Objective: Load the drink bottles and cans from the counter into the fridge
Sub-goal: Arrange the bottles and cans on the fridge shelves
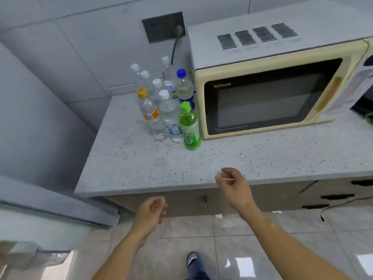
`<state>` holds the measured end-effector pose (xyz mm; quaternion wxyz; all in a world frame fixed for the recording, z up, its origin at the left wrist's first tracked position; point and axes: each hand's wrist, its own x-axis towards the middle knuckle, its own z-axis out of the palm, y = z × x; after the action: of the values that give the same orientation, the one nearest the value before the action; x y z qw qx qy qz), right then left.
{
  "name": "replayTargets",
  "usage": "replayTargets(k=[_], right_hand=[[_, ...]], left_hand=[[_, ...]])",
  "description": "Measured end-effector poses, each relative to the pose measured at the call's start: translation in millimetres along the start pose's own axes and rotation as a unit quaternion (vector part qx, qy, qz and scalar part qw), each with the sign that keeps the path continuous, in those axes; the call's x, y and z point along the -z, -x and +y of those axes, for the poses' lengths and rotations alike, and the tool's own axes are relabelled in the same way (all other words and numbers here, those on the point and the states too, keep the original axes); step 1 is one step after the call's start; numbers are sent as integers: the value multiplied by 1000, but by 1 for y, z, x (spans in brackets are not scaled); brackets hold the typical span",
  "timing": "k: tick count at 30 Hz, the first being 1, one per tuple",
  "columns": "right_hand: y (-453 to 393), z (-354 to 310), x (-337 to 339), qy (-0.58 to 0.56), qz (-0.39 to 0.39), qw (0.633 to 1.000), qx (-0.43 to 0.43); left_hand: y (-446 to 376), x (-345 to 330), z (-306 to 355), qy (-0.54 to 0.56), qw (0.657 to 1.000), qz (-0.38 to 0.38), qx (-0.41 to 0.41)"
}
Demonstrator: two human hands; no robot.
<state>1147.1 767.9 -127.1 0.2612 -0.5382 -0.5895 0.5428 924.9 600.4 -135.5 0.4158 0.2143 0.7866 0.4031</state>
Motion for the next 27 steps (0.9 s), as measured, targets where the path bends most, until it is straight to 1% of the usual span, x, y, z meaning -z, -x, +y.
replayTargets(k=[4,7,9,11,14,15,17,19,21,23,25,27], right_hand=[[-44,-66,-42,-20,-11,993,113],[-70,-94,-64,-30,-5,986,166],[-83,-105,-72,-25,11,983,183],[-92,-112,-78,-23,24,980,194],[-101,-120,-86,1,52,980,194],[-104,-122,-89,21,70,980,185],[-110,-126,-94,69,102,979,163],[-115,-129,-98,108,122,973,166],[-116,-129,-100,126,137,966,178],[-113,-124,-99,120,138,966,182],[-109,-119,-97,95,123,970,185],[-106,-117,-92,67,102,976,178]], left_hand=[[-25,15,49,54,994,89,-37],[-55,24,90,70,983,157,-72],[-73,25,116,68,975,182,-106],[-87,20,142,50,972,183,-139],[-103,9,170,18,967,155,-203],[-109,6,177,3,960,156,-231],[-120,2,189,-25,938,183,-293],[-130,1,203,-53,916,214,-334],[-137,0,219,-72,914,209,-339],[-145,-1,230,-78,926,179,-324],[-152,-3,235,-100,931,159,-312],[-153,-3,238,-130,928,172,-303]])
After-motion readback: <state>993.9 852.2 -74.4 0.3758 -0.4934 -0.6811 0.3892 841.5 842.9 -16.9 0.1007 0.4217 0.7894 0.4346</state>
